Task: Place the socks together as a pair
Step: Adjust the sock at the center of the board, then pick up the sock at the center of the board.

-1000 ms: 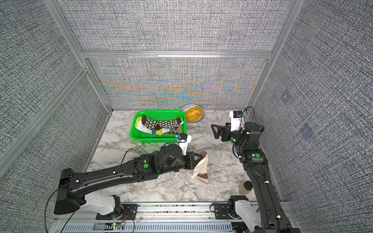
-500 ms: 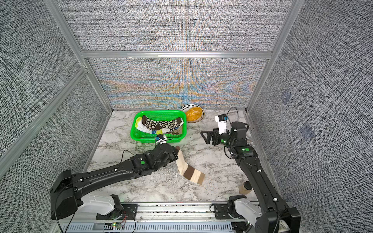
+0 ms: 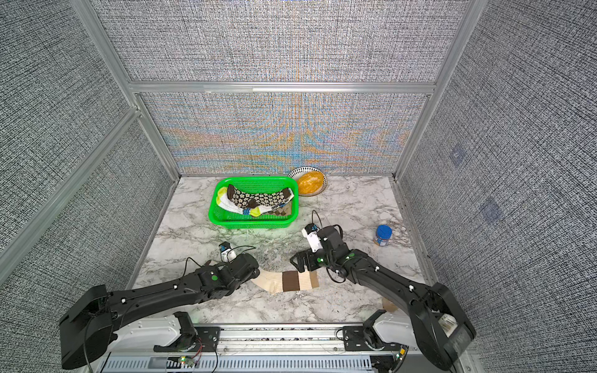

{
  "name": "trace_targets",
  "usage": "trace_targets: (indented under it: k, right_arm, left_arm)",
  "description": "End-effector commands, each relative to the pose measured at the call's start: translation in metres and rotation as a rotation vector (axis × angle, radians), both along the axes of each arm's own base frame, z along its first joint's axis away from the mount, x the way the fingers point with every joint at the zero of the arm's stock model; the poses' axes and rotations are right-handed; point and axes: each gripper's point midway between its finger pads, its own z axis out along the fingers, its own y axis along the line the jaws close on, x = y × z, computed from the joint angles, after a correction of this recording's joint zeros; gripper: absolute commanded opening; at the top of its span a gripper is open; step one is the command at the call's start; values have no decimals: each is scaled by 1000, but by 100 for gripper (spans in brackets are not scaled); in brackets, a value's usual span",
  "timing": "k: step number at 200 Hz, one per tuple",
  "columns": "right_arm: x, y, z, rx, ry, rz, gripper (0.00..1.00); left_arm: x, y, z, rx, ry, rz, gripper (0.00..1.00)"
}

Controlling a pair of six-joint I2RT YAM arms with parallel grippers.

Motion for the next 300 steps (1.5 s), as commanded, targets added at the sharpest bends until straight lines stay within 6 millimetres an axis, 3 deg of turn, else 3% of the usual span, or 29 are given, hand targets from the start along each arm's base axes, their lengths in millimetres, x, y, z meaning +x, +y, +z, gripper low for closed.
trace_targets:
  k: [1, 4, 6, 25, 38, 80, 119, 149, 181, 195, 223, 230, 242, 258, 300]
  right_arm:
    - [6, 13, -3, -21, -27, -32, 98]
    - [6, 16, -4, -21, -27, -24, 98]
    - [6, 18, -3, -22, -27, -19, 98]
    - [7, 28, 0, -1, -33, -8, 98]
    - [9, 32, 2, 14, -43, -7, 98]
    - [7, 38, 8, 23, -56, 40, 98]
    - [3, 40, 13, 41, -72, 70, 98]
    - [-1, 37, 17, 36, -88, 86, 98]
    - [-7, 30, 22, 44, -112, 85, 98]
    - [-8, 28, 26, 52, -126, 80, 98]
    - [-7, 27, 31, 51, -143, 78, 98]
    - [-6, 27, 33, 49, -146, 79, 98]
    - [-5, 27, 36, 51, -153, 76, 98]
    - [-2, 27, 42, 59, -166, 68, 98]
    - [16, 9, 59, 129, -166, -9, 98]
  left_arm:
    - [-5, 28, 15, 105, -17, 13, 83]
    - [-5, 30, 18, 118, -22, 2, 96]
    - [-5, 31, 21, 121, -27, -4, 98]
    - [-8, 54, 40, 199, -18, -18, 99]
    - [-12, 77, 42, 236, 12, 11, 99]
    - [-17, 131, 16, 143, 138, 127, 99]
    - [5, 142, -16, 71, 256, 150, 96]
    - [22, 152, -37, 84, 332, 164, 77]
    - [30, 163, -58, 64, 374, 184, 46]
    - [38, 156, -63, 37, 374, 157, 35]
    - [50, 132, -60, -43, 407, 38, 27]
    - [52, 127, -59, -67, 400, 26, 16]
    - [54, 123, -52, -86, 374, 14, 1]
    - [58, 108, -25, -122, 303, -40, 0]
    - [44, 31, 106, -201, -1, -273, 0]
